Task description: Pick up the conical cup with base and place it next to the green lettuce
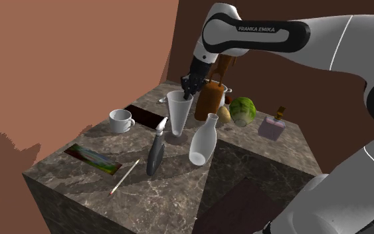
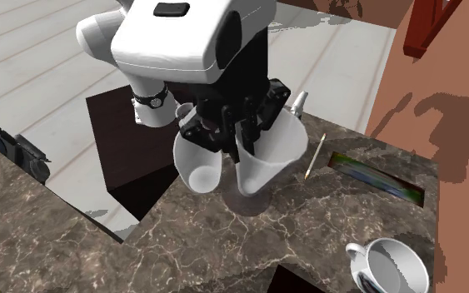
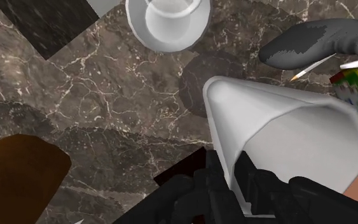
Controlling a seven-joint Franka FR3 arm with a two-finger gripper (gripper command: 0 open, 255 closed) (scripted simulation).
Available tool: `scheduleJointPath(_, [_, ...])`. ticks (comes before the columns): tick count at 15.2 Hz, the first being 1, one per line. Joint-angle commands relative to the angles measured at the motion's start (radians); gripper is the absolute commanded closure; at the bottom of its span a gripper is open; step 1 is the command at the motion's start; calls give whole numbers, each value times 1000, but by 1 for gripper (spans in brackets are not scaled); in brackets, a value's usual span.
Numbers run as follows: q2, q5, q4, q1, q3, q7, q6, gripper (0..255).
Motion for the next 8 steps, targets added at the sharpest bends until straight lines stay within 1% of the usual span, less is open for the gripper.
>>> scheduleJointPath(1, [0,-1,28,0,-1,2,-28,255])
scheduleJointPath(8, [9,-3,133,-1,-1,9,-123,255])
